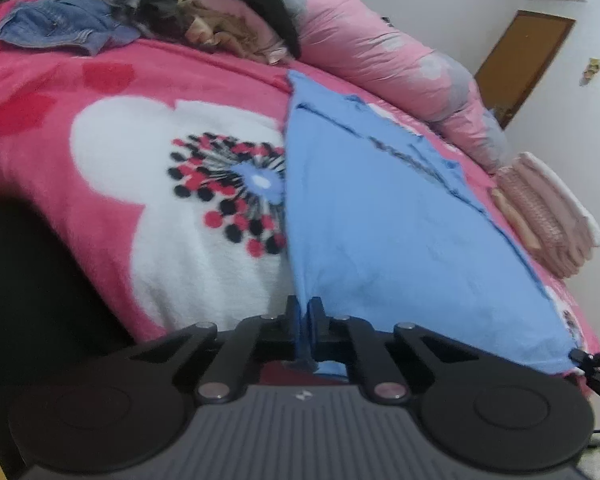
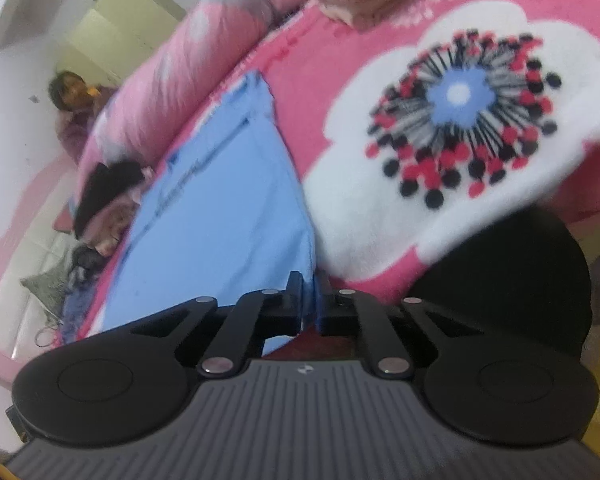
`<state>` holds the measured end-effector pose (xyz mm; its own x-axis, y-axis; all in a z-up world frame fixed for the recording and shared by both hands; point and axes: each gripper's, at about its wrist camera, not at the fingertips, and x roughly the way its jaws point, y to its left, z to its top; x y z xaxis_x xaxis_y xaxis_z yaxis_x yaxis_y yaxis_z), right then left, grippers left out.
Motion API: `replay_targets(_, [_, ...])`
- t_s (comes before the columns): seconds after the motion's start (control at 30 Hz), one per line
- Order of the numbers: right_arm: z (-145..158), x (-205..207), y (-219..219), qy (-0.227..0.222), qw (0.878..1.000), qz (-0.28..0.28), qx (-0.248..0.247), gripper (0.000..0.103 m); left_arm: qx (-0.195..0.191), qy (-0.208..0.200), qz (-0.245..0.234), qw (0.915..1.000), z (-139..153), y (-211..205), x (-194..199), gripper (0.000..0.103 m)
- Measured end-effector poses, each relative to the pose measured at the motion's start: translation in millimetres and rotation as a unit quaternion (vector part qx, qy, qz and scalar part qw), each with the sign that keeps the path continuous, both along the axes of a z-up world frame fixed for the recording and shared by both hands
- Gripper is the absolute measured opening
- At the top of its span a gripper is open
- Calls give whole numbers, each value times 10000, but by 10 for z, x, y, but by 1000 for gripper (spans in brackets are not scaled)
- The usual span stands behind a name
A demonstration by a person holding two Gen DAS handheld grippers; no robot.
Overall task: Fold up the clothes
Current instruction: 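Lift the held T-shirt with both grippers and carry it over itself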
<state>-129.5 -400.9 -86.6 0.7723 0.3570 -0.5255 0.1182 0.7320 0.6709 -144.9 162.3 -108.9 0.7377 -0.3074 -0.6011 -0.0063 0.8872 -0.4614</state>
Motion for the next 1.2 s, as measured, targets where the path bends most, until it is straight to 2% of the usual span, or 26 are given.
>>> replay_targets(0.17, [128,-29,-24,-414,9987,-121,264,4,-1005,-226,52,9947,97,92,-75,4])
replay_targets(0.23, [190,-35,-39,-629,9971,-164,385,4,-1165,-357,82,9925,174,121,-86,4])
replay_targets(0.5, [388,-105,-164,-1492,9845,-322,860,3,-1185,-909,56,9888,617,136,-115,4])
replay_targets(0.63, [501,-138,-201,-1833,9782,-329,924,3,-1242,-1159,-7,9855,786,119,-175,4])
replay_targets(0.83, [653,-219,-248,-2208,9702,-308,954,3,-1631,-1780,-113,9703,943,164,-359,3])
replay_targets(1.07, [806,-474,-310,-2567,9606,-306,1018,3,-1866,-2156,-128,9584,1072,274,-604,3])
replay_targets(1.2, [909,-686,-280,-2767,9558,-247,967,3,-2205,-2504,-195,9425,1161,415,-798,0])
